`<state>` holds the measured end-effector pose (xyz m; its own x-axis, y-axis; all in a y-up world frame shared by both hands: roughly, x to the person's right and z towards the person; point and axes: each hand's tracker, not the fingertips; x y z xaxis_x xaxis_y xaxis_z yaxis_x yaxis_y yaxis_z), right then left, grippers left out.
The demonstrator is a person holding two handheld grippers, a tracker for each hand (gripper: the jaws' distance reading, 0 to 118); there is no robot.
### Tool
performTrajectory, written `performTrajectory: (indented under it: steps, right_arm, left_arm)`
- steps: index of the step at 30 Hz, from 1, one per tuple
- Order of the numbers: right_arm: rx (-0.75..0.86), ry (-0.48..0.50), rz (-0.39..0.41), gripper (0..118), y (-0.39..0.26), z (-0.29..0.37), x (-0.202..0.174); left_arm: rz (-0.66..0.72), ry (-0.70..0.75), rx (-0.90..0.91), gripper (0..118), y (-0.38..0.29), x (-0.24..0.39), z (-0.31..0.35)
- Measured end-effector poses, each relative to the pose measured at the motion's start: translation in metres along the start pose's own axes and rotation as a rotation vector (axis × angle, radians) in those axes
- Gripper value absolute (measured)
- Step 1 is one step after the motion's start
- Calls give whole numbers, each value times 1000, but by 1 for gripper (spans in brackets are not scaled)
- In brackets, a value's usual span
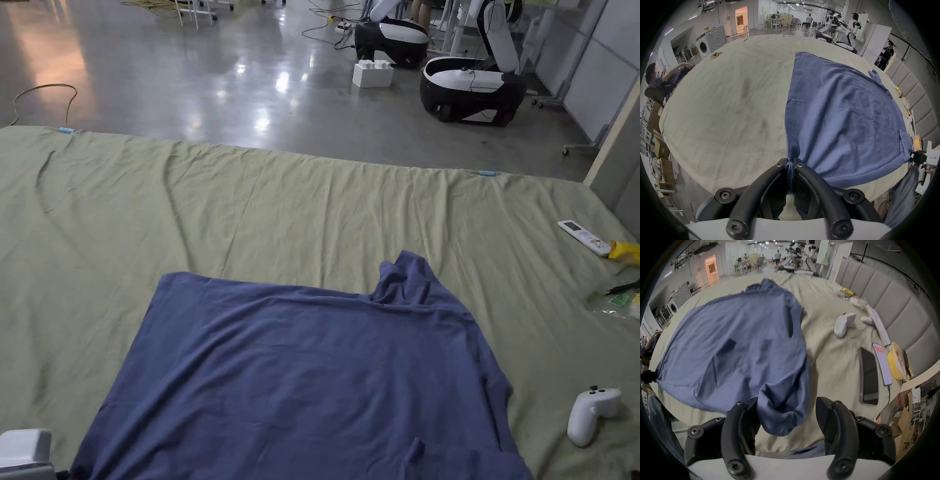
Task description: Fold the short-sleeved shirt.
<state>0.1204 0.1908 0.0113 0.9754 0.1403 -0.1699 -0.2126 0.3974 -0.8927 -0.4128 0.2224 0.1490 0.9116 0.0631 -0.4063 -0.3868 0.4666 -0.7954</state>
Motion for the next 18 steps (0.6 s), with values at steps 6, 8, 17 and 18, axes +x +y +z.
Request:
performTrajectory:
  steps: [6, 8, 17, 18]
  right_arm:
    - [-17, 60, 42, 16, 1, -1, -16]
    - [-6, 26, 123, 12, -1, 7, -21]
    - [173, 109, -16, 11, 0, 51, 3]
    - [195, 116, -31, 11, 4, 57, 5]
  left_arm:
    - [10, -1, -1, 7, -6, -1, -1]
    - [13, -6, 0, 7, -6, -2, 1]
    - [45, -70, 152, 7, 8, -9, 26]
    - [45, -73, 166, 7, 13, -9, 28]
